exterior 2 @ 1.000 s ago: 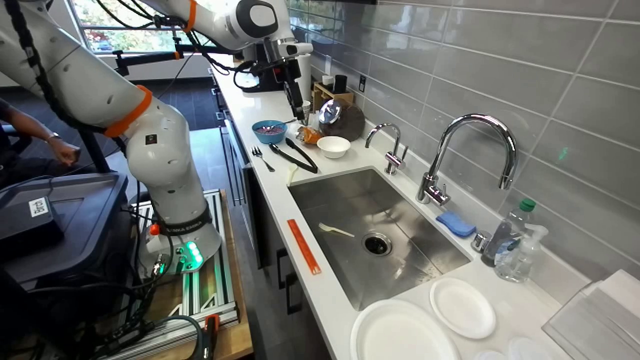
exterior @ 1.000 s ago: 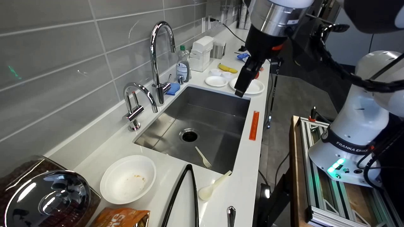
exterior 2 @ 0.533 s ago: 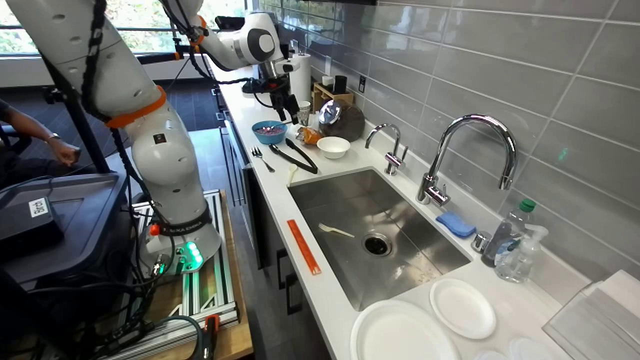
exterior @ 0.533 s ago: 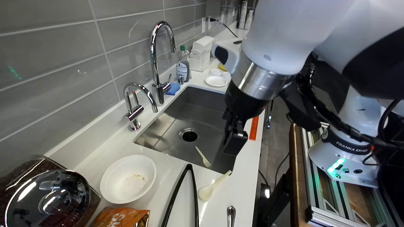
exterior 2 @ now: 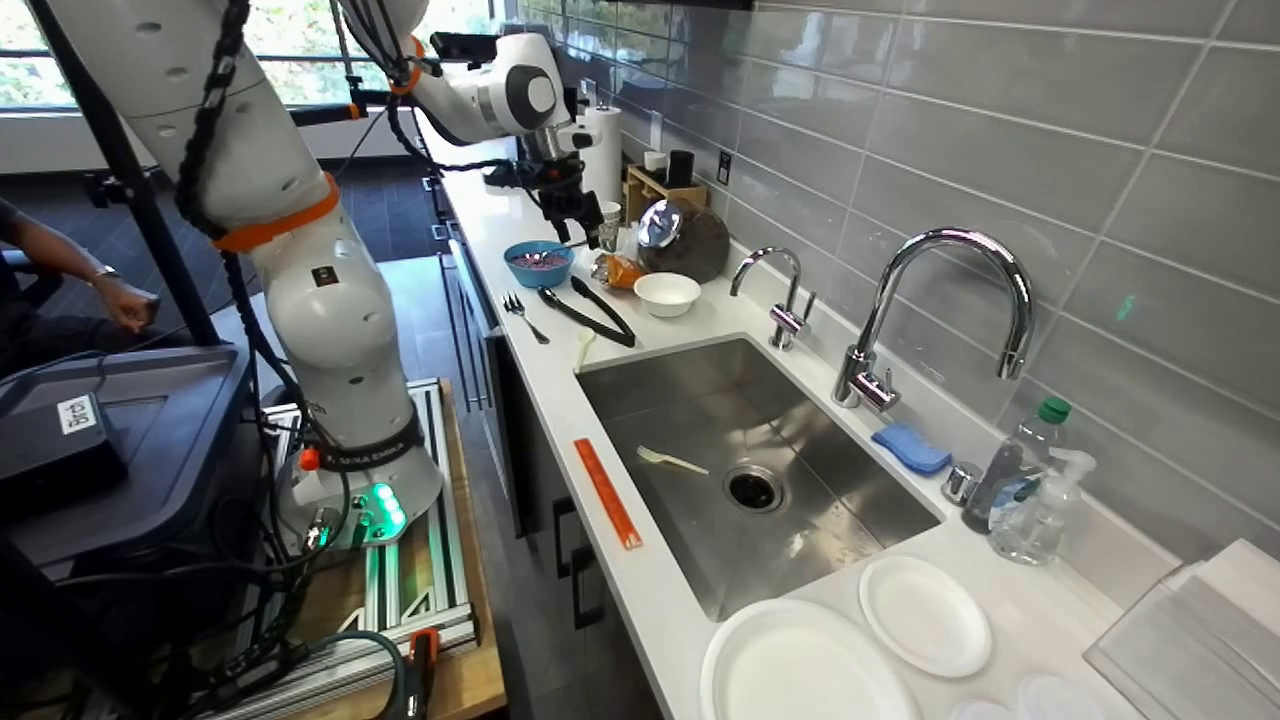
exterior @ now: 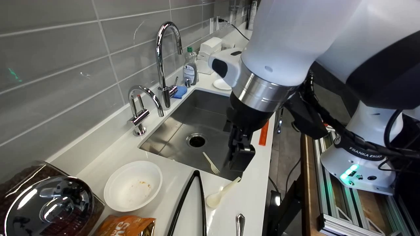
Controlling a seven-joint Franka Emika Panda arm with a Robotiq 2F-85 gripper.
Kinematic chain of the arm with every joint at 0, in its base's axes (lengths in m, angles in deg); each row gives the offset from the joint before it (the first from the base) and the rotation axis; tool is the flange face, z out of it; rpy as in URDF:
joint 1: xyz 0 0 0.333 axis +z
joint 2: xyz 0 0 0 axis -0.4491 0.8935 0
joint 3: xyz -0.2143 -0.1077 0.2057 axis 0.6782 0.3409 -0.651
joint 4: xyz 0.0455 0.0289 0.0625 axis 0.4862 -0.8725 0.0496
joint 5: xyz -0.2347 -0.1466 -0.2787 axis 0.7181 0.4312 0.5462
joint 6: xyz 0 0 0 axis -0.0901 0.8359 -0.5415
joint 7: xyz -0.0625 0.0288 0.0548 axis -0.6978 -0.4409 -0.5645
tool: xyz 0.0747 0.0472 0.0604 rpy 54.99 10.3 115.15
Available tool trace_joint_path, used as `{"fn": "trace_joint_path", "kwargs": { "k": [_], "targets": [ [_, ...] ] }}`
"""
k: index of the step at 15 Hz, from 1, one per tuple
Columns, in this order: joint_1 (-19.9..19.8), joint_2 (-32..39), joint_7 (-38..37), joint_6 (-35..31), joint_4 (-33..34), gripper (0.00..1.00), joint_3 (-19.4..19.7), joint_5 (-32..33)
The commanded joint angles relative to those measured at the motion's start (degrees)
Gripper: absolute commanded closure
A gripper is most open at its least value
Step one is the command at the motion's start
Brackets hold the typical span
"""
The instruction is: Pick up the cooking object from the counter and pick up some of the contents from the bowl and pour them in the other bowl
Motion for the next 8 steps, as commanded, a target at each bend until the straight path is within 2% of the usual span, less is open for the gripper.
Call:
{"fn": "trace_joint_path", "kwargs": {
  "k": [1,5,8],
  "targets": [
    [4.77,0.96,9.5,-4.61,-1.13,0.0,3.05,-0.97],
    [8.53,2.57,22.15,-7.34,-2.32,0.0,5.88,-2.74],
    [9.43,4.83,31.02,-7.64,-1.92,0.0,7.38,-1.07]
  ]
}}
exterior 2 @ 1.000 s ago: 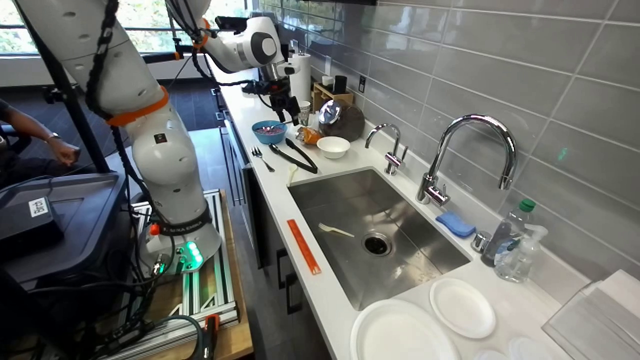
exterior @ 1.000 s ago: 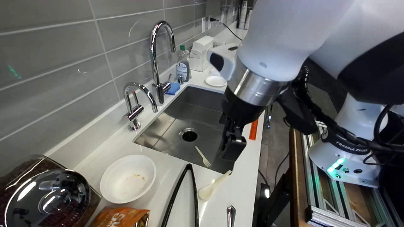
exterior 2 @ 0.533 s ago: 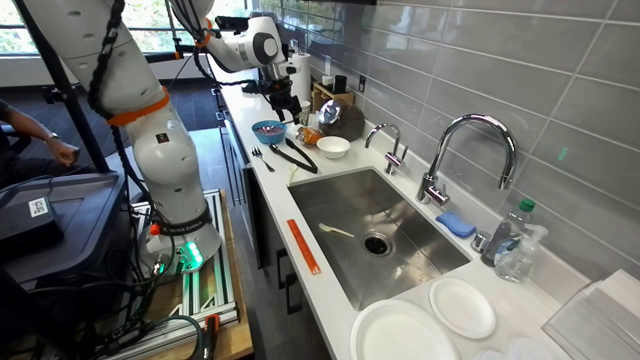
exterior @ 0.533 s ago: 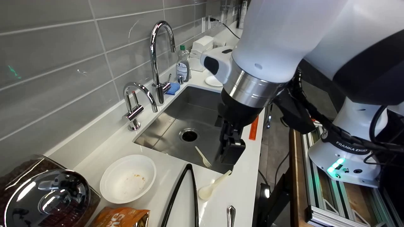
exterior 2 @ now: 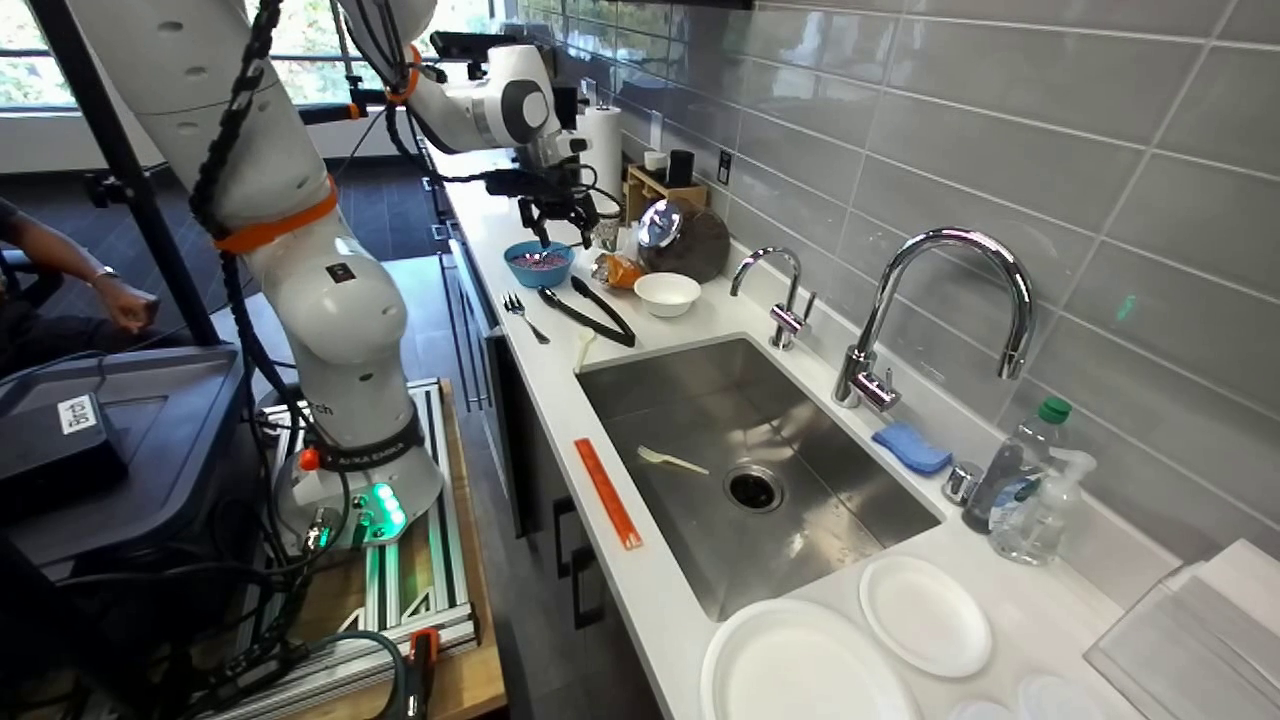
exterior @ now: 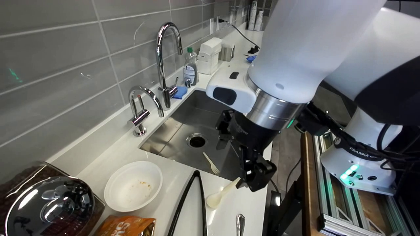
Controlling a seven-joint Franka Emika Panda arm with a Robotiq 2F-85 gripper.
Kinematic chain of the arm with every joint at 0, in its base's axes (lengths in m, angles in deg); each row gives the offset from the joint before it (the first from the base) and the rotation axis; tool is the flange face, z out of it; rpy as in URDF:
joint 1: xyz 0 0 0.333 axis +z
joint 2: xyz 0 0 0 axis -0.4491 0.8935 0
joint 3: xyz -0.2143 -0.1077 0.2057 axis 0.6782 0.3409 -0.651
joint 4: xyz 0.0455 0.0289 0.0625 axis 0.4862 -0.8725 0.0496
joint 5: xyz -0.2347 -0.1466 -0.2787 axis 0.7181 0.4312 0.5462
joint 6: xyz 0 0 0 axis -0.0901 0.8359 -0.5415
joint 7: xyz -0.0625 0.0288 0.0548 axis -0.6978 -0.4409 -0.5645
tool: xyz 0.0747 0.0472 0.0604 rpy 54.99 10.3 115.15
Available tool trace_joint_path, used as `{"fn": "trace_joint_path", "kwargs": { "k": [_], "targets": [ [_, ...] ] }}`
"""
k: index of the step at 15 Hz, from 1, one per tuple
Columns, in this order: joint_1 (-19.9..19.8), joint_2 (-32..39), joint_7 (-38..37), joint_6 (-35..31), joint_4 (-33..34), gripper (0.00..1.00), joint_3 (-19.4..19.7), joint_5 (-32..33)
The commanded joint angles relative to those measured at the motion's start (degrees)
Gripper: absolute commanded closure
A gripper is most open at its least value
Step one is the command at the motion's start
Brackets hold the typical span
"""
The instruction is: Pick up the cooking object from the counter and pick up some of the contents from the bowl and pour them in the other bowl
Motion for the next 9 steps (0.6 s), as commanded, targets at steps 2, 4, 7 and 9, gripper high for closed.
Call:
{"fn": "trace_joint_path", "kwargs": {
  "k": [2,4,7,9],
  "targets": [
    [1.85,4.35,13.98,-2.41,0.75,0.0,2.86,1.44],
    [2.25,6.34,19.71,-3.93,1.37,0.0,3.38,1.58],
    [3.05,10.05,28.43,-6.79,2.29,0.0,3.78,0.75],
    [3.23,12.99,33.73,-8.51,3.33,0.0,3.61,1.02]
  ]
}}
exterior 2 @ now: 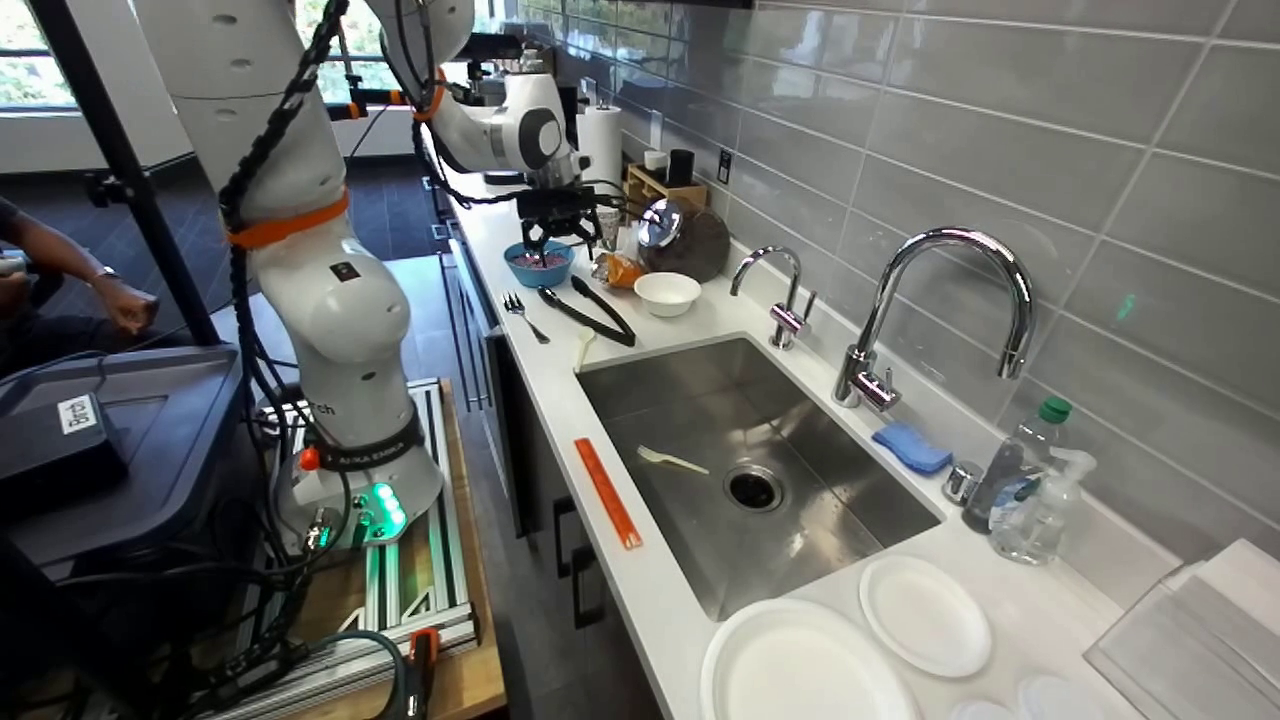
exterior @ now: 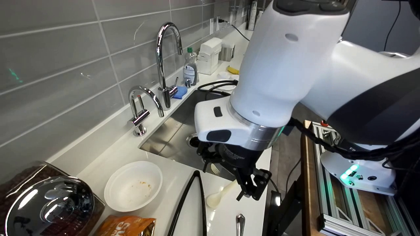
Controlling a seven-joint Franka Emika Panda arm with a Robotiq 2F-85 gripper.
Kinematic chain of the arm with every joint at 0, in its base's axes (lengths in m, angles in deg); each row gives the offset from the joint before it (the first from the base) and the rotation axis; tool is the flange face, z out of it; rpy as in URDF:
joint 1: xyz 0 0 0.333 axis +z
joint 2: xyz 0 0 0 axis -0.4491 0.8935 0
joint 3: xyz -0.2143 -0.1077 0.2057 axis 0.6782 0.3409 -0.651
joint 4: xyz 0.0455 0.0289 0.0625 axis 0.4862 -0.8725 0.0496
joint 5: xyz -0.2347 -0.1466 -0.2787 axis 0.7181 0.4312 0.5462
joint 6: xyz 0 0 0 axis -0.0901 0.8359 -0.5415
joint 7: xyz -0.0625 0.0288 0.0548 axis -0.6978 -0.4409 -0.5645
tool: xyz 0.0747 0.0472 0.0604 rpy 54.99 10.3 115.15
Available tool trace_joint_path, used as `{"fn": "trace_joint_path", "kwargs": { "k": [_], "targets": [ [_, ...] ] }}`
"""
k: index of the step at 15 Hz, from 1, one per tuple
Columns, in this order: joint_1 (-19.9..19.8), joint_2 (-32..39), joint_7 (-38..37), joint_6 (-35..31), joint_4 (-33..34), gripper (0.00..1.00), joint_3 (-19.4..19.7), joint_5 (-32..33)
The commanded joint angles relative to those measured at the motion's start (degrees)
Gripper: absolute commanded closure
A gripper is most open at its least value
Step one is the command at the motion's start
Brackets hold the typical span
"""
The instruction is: Pick up the cooking object from the counter and pick up some of the contents from the bowl and pour them in the other bowl
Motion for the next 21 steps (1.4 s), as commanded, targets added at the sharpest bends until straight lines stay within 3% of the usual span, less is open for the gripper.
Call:
{"fn": "trace_joint_path", "kwargs": {
  "k": [1,3,4,11,15,21],
  "targets": [
    [1.02,6.77,9.57,-2.83,3.13,0.0,0.54,0.82],
    [0.56,9.6,10.19,-2.7,4.81,0.0,0.27,3.18],
    [0.46,5.72,8.24,-1.97,2.38,0.0,0.07,1.15],
    [0.33,6.53,8.37,-1.96,3.02,0.0,0.04,1.31],
    [-0.47,10.8,10.2,-10.82,2.48,0.0,0.5,2.56],
    [-1.99,16.07,13.89,-12.54,4.21,0.0,0.75,4.65]
  ]
}}
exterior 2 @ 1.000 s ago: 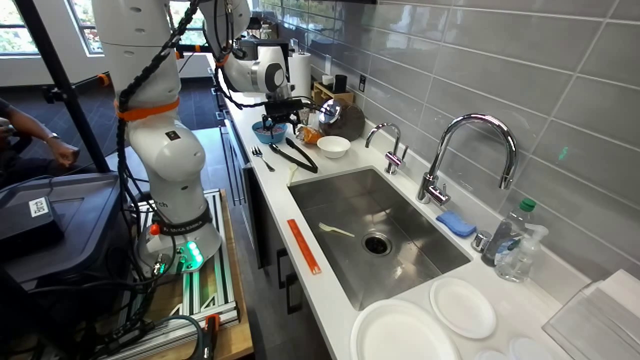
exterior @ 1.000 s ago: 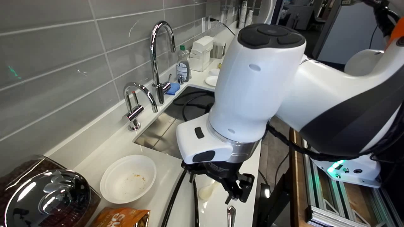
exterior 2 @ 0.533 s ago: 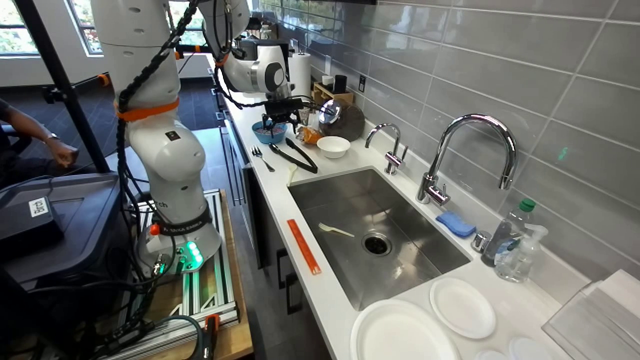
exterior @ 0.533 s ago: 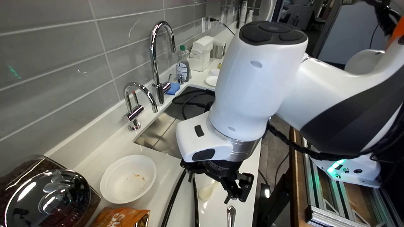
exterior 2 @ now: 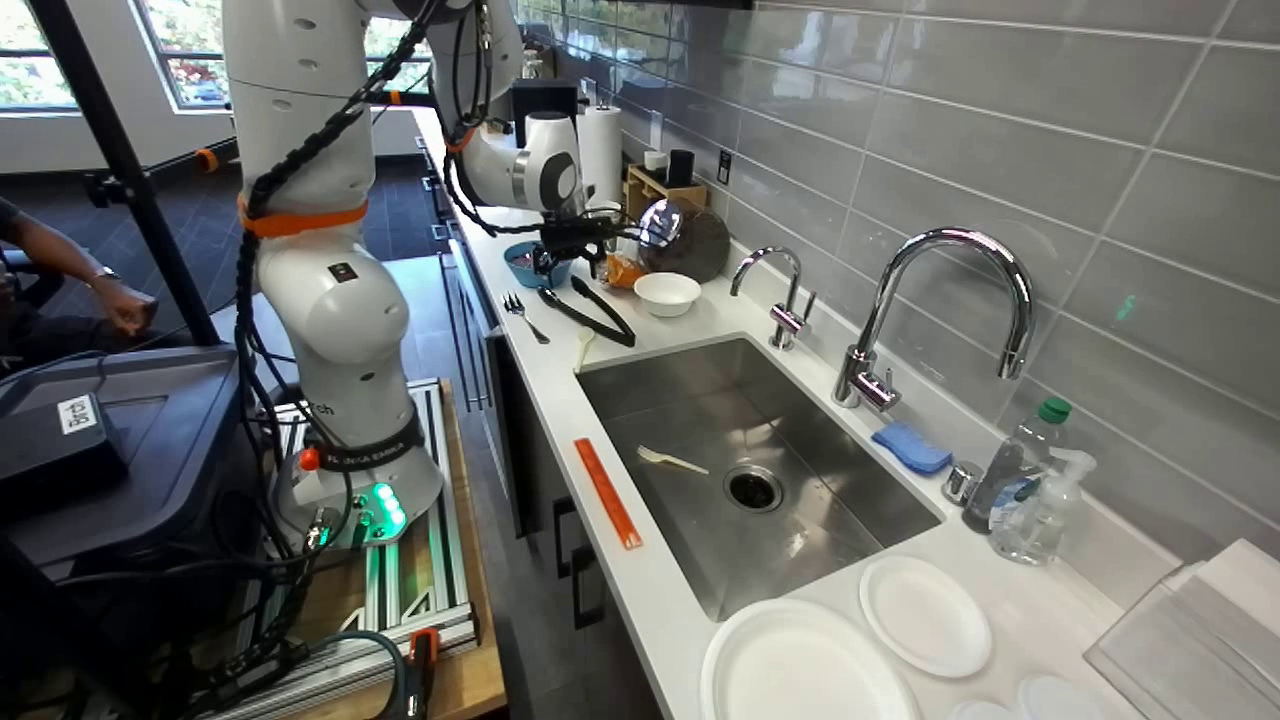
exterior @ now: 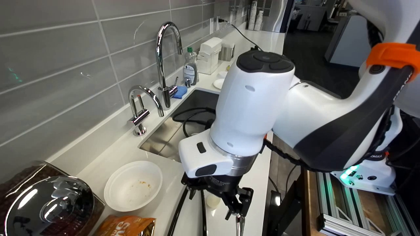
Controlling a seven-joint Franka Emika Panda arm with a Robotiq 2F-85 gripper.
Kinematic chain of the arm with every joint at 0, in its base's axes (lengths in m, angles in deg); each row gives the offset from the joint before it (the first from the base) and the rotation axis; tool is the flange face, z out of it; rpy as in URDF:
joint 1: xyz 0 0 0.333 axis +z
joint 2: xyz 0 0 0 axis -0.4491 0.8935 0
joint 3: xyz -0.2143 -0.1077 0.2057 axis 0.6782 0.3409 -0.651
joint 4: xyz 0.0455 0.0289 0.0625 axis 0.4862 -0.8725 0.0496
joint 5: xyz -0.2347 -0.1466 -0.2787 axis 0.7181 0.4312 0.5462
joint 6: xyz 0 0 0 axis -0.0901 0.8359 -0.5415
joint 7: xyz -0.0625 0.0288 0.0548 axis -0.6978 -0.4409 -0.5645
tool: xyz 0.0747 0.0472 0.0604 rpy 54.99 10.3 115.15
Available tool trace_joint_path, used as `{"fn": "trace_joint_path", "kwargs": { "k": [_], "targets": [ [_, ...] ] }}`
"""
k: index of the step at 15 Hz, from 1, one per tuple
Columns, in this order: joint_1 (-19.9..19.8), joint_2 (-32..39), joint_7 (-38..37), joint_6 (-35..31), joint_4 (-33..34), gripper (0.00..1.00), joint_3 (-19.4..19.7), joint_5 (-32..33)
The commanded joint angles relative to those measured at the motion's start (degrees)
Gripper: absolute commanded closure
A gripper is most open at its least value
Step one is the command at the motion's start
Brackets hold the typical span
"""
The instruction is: Pick up the cooking object from the counter and pick up some of the contents from the bowl and pour them in the other bowl
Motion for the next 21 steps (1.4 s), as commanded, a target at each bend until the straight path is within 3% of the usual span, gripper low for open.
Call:
{"fn": "trace_joint_path", "kwargs": {
  "k": [1,21],
  "targets": [
    [-0.95,3.85,1.78,-0.87,1.84,0.0,0.43,3.12],
    [-0.43,14.1,2.14,-0.47,9.35,0.0,5.6,14.12]
  ]
}}
